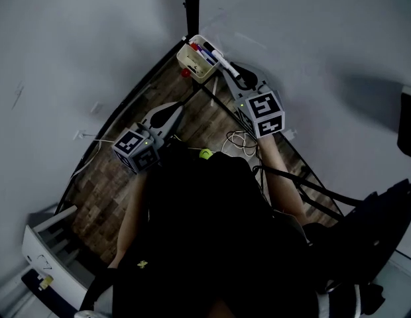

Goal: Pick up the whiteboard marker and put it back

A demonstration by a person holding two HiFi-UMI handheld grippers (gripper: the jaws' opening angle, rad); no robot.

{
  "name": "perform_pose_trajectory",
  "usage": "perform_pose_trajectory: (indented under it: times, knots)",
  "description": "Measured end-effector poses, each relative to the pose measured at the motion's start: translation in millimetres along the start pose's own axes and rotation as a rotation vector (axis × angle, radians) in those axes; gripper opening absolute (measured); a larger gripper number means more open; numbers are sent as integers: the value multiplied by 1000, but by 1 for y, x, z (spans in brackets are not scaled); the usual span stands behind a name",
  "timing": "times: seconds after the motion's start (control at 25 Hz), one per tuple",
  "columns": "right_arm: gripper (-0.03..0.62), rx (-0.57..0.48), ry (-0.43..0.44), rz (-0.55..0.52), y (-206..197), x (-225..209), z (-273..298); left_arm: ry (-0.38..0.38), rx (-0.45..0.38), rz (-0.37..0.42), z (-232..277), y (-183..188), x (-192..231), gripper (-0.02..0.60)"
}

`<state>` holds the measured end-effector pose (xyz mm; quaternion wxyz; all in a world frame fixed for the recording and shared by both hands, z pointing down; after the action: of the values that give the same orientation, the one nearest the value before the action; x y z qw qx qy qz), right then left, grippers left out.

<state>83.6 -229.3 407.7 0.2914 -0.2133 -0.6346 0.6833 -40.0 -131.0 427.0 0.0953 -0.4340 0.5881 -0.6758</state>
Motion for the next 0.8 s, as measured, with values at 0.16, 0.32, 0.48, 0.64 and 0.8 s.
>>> perform_pose_trajectory:
  times: [0.16, 0.32, 0.48, 0.64, 0.8]
  knots:
    - [91, -7, 6, -3, 7, 2, -4, -1, -7, -1, 6, 2, -2, 18]
    - [91, -22, 15, -11, 15, 4, -7, -1, -16, 4, 10, 1, -1, 18]
    - [91, -30, 22, -19, 21, 4, -10, -7, -15, 21, 15, -2, -1, 18]
    - [91, -35, 24, -27, 25, 4, -13, -13, -19, 14, 18, -2, -3, 18]
    - [91, -40, 37, -36, 27, 8, -15, 4, -10, -36, 21, -9, 1, 18]
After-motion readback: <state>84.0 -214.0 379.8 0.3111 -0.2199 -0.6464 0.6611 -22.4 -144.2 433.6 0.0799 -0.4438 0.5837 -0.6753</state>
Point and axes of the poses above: the fingertips, and each gripper's own axes: z forward along the fingers, x to its left, y out of its top, the point moved 1 cm from there along -z, backward along the fingers, and after that the axes turned 12 degrees about -x, right-handed, at the moved point
